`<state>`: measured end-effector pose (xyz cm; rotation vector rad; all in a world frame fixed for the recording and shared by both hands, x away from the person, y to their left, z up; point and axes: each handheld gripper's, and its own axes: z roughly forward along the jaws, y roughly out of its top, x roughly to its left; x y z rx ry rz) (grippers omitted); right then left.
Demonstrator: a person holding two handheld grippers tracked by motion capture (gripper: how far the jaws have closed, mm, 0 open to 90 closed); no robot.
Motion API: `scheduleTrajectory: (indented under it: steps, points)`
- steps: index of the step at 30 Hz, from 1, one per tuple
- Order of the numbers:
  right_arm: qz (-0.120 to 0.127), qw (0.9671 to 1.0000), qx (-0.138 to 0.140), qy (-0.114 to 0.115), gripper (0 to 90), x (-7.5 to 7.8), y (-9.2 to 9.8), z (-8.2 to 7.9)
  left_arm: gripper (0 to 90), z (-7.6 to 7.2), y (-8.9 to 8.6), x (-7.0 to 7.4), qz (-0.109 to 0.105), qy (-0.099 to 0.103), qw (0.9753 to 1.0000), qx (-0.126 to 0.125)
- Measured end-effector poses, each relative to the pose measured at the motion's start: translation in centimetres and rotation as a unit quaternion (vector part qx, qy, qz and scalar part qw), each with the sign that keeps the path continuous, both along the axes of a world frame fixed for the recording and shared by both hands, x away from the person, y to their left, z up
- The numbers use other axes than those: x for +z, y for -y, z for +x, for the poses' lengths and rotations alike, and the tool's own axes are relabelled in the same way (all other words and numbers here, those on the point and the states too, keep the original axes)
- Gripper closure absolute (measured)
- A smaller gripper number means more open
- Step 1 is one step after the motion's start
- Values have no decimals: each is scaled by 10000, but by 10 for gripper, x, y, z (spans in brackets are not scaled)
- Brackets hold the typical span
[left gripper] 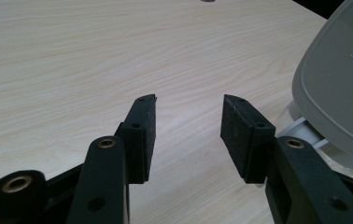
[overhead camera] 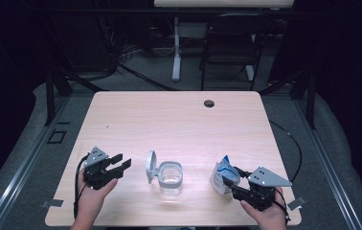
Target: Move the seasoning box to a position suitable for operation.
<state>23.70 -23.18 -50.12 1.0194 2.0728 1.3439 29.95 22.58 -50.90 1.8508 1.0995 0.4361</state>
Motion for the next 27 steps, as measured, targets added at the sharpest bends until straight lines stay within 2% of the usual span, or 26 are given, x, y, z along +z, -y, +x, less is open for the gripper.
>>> scheduleTrajectory:
  steps: [8, 14, 22, 27]
  points:
    - [-58, 10000, -81, 8, 410, -10, -1, 2, 555, 0, 0, 0, -1, -6, 10000, 4]
    - [29, 9999, -109, 3, 364, -16, -1, 3, 555, 0, 0, 0, -7, 4, 10000, 20]
    - [84, 9999, -109, 34, 331, -24, -1, 3, 555, 0, 0, 0, -3, 5, 10000, 23]
    - [-33, 9999, -116, 33, 331, -27, -3, 3, 554, 0, 0, 0, 0, 10, 10000, 27]
